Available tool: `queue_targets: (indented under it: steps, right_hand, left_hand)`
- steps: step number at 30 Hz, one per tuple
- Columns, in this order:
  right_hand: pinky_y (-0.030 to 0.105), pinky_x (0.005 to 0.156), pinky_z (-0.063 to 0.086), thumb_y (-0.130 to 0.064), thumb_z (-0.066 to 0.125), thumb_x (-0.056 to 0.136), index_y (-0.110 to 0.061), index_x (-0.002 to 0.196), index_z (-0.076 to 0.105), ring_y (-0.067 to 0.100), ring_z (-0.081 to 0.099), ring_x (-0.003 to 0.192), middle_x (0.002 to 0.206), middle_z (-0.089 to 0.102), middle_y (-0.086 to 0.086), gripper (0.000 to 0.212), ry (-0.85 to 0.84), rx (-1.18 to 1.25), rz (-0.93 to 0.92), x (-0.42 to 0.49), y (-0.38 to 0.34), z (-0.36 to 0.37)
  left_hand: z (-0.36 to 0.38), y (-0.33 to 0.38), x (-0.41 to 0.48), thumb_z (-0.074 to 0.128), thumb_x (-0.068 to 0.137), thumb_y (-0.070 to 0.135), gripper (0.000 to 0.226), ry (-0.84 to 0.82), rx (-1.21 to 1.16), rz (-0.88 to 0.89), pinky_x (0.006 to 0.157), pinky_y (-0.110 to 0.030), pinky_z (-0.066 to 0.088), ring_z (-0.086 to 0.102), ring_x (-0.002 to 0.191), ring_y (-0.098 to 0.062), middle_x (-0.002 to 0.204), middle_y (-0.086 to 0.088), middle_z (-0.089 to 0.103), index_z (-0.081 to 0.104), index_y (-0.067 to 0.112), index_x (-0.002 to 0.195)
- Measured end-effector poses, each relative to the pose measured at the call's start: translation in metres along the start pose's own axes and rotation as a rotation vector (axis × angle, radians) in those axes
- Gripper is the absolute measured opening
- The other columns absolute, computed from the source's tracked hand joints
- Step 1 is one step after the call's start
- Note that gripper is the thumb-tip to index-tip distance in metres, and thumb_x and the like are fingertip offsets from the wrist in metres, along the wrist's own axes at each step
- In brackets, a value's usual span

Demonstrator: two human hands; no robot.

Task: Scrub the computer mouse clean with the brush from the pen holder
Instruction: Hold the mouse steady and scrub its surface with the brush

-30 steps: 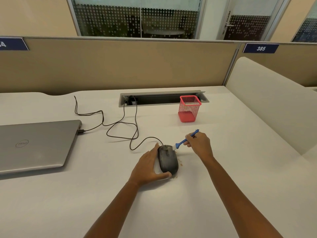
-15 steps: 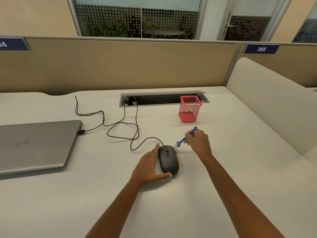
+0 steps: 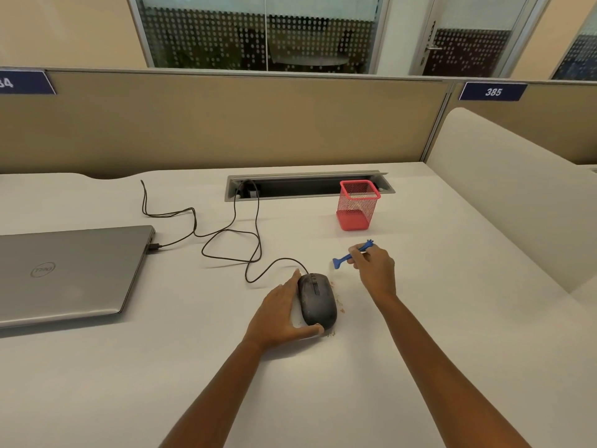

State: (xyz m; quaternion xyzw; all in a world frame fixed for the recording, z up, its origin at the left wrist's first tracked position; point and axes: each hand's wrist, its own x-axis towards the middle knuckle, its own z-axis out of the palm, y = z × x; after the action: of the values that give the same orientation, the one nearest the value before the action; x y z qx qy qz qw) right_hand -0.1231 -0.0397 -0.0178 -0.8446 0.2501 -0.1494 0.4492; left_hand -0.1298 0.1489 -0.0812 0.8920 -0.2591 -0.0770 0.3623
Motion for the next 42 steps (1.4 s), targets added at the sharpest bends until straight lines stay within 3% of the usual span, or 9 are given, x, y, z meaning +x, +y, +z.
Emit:
queue_targets:
  steps: [7,11,19,24,28,39,42]
  right_hand:
    - [0.013,0.08,0.043,-0.009,0.057,0.088,0.0,0.1,0.068,0.028,0.065,0.099,0.105,0.071,0.017,0.019,-0.271,-0.023,-0.274,-0.015,-0.007,0.0]
    - [0.028,0.088,0.045,-0.009,0.055,0.089,-0.002,0.097,0.07,0.03,0.063,0.098,0.104,0.072,0.017,0.018,-0.41,-0.166,-0.347,-0.015,-0.013,-0.012]
    - [0.029,0.084,0.042,-0.011,0.055,0.089,-0.004,0.103,0.069,0.029,0.059,0.1,0.109,0.069,0.017,0.021,-0.573,-0.346,-0.329,-0.018,-0.026,-0.036]
    - [0.03,0.087,0.042,-0.01,0.052,0.09,-0.003,0.101,0.068,0.031,0.06,0.102,0.109,0.068,0.018,0.021,-0.489,-0.262,-0.325,-0.017,-0.038,-0.039]
    - [0.035,0.096,0.042,-0.014,0.046,0.094,-0.004,0.112,0.063,0.033,0.059,0.105,0.116,0.066,0.018,0.027,-0.424,-0.346,-0.338,-0.017,-0.043,-0.022]
    - [0.036,0.096,0.043,-0.011,0.049,0.092,-0.001,0.11,0.063,0.035,0.059,0.106,0.117,0.065,0.021,0.025,-0.61,-0.47,-0.299,-0.021,-0.055,-0.025]
    - [0.032,0.091,0.042,-0.01,0.049,0.092,-0.001,0.109,0.064,0.034,0.059,0.106,0.116,0.065,0.02,0.025,-0.582,-0.414,-0.312,-0.021,-0.062,-0.026]
  left_hand:
    - [-0.001,0.002,0.001,0.056,0.053,0.075,0.116,-0.008,0.003,0.006,0.101,-0.021,0.025,0.033,0.129,-0.012,0.148,0.006,0.031,0.008,0.023,0.145]
    - [-0.001,0.002,0.0,0.055,0.053,0.074,0.115,-0.002,0.009,0.011,0.1,-0.021,0.026,0.035,0.127,-0.013,0.146,0.005,0.033,0.01,0.022,0.145]
    - [0.0,0.001,0.0,0.053,0.053,0.076,0.115,-0.001,0.018,0.007,0.099,-0.018,0.023,0.032,0.13,-0.012,0.149,0.006,0.029,0.008,0.023,0.145]
    - [0.0,0.0,0.0,0.054,0.054,0.076,0.114,0.003,0.013,0.008,0.099,-0.019,0.023,0.033,0.129,-0.011,0.148,0.007,0.03,0.008,0.024,0.145]
    - [0.0,0.0,0.0,0.055,0.053,0.076,0.115,-0.002,0.007,0.004,0.1,-0.02,0.024,0.033,0.129,-0.011,0.148,0.007,0.03,0.008,0.024,0.145]
    - [0.001,-0.001,0.001,0.052,0.052,0.078,0.117,-0.018,0.025,-0.003,0.099,-0.02,0.024,0.034,0.129,-0.013,0.148,0.005,0.031,0.007,0.023,0.145]
    - [0.001,-0.002,0.002,0.052,0.053,0.078,0.117,-0.024,0.028,-0.005,0.1,-0.02,0.023,0.032,0.13,-0.013,0.149,0.006,0.029,0.006,0.024,0.145]
